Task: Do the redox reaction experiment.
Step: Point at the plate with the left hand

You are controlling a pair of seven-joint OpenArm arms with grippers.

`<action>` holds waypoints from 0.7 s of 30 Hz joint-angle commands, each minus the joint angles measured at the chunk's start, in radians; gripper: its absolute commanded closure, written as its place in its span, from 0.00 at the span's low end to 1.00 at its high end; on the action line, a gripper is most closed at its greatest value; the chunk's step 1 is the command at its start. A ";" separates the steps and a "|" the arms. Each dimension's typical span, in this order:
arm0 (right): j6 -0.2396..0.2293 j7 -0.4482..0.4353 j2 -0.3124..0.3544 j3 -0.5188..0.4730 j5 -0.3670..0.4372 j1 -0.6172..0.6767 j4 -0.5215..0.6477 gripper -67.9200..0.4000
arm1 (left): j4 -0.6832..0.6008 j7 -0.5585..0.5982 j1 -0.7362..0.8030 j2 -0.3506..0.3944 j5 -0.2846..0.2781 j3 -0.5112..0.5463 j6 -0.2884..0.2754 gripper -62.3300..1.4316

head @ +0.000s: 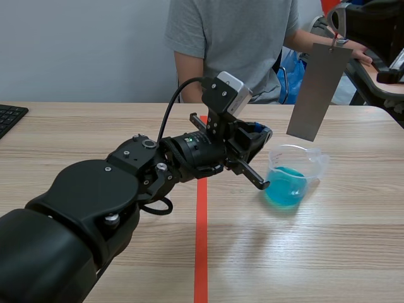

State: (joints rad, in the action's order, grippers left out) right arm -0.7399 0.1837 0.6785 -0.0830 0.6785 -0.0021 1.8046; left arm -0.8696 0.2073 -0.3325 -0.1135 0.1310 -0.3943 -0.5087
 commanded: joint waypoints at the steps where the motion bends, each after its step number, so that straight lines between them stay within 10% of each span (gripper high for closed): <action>1: -0.006 -0.014 0.011 0.002 0.015 -0.020 0.014 0.98 | -0.024 0.013 -0.014 -0.019 -0.011 0.001 -0.002 0.93; 21: -0.006 -0.010 0.011 0.002 0.015 -0.020 0.014 0.98 | -0.520 -0.159 0.303 0.220 -0.067 0.004 -0.018 0.93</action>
State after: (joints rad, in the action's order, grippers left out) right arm -0.7399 0.1841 0.6785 -0.0830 0.6785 -0.0021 1.8046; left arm -1.3705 0.0338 -0.0418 0.0998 0.0708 -0.3939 -0.5247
